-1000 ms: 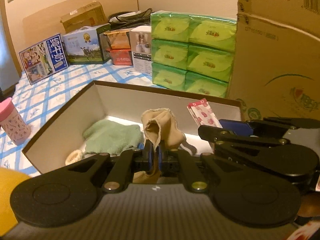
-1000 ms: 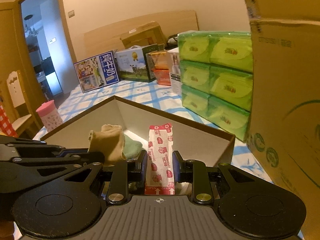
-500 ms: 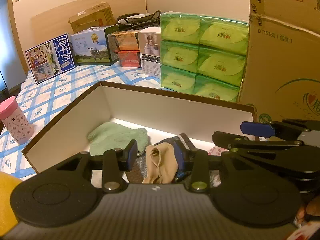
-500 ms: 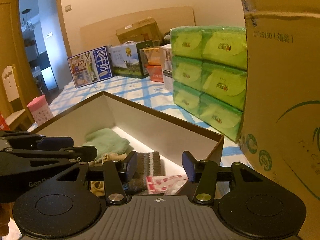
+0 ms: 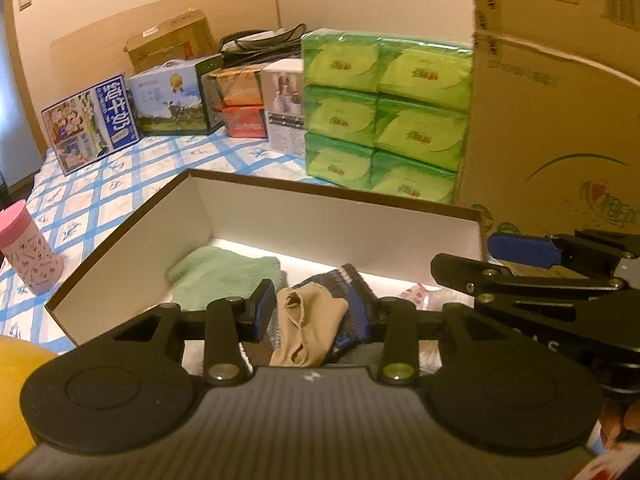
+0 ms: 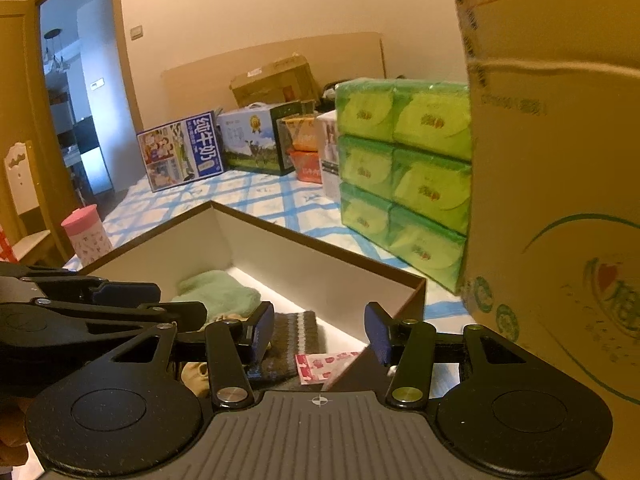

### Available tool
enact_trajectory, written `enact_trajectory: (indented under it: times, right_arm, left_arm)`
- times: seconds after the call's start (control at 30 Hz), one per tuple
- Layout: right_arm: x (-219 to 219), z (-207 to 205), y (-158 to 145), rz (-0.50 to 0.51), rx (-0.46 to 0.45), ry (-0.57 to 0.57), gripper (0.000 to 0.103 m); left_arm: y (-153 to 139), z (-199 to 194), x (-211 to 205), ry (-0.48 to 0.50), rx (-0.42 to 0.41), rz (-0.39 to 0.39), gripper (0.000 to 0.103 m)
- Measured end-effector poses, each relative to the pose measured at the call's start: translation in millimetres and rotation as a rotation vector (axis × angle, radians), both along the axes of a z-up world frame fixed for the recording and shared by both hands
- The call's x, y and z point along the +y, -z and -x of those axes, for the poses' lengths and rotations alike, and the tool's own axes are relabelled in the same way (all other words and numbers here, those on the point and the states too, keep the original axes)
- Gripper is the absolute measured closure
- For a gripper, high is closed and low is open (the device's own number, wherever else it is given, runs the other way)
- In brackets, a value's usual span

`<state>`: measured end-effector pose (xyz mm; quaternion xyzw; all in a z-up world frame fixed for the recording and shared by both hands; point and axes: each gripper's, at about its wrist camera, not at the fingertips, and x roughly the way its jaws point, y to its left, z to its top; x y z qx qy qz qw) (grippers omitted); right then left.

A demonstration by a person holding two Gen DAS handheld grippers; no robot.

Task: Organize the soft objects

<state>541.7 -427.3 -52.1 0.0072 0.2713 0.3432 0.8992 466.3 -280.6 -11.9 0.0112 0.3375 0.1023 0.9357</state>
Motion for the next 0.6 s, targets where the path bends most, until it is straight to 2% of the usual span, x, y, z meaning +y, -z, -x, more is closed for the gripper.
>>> enact_trajectory:
  times: [0.27,0.6]
  right_arm:
    - [-22,34,-20,-0.011,-0.016,0.052,0.053]
    - [-51,111,-49,-0.062,-0.025,0.152,0.053]
  left_arm:
    - [-20,29,-16,0.076,-0.013,0.004,0.065]
    - [-48,91,-24,0.19,-0.031,0.002,0.065]
